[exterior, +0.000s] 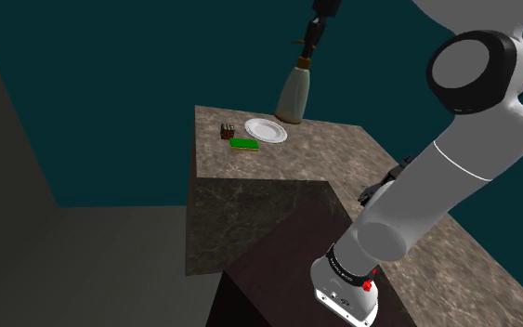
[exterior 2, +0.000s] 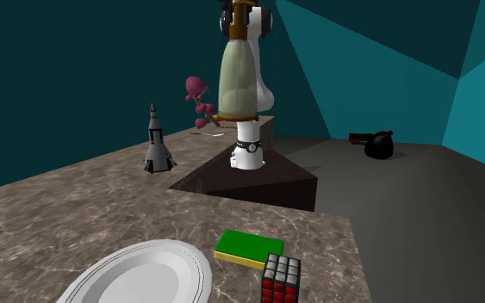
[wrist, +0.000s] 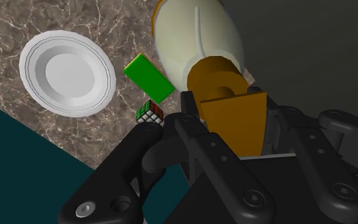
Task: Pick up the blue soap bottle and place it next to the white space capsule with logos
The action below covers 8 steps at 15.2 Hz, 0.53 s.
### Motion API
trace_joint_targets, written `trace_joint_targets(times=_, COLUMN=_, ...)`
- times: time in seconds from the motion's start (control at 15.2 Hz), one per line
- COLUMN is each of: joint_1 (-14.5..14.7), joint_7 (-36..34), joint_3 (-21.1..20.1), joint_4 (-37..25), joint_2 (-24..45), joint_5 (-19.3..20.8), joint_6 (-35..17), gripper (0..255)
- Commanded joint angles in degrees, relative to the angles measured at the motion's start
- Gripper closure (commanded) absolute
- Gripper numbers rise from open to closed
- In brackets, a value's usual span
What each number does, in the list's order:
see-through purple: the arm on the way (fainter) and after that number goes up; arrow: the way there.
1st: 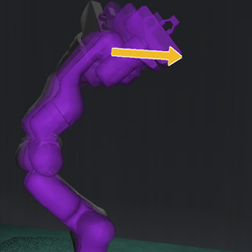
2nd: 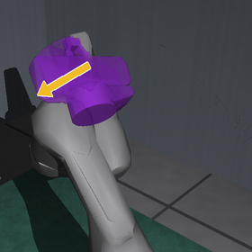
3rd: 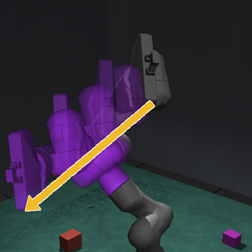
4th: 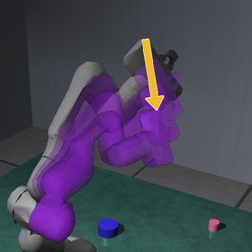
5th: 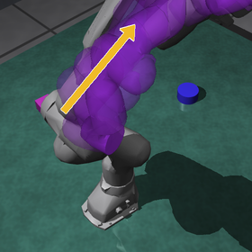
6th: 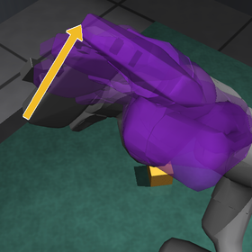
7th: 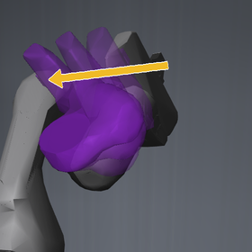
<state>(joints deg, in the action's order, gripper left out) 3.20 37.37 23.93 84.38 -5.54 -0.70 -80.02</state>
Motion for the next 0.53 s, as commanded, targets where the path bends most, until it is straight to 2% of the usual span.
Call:
trace_joint_targets(times=0.0, joint_1=-0.14, joint_7=0.37, joint_3=0.31, joint_4=-3.19, joint_2=1.27, joint_5=-0.52, joint_6=2.03, gripper=255)
trace_joint_targets(times=0.46, joint_1=-0.95, joint_7=1.47, joint_3=1.38, joint_4=-14.27, joint_2=5.78, joint_5=-2.54, joint_6=9.07, gripper=255)
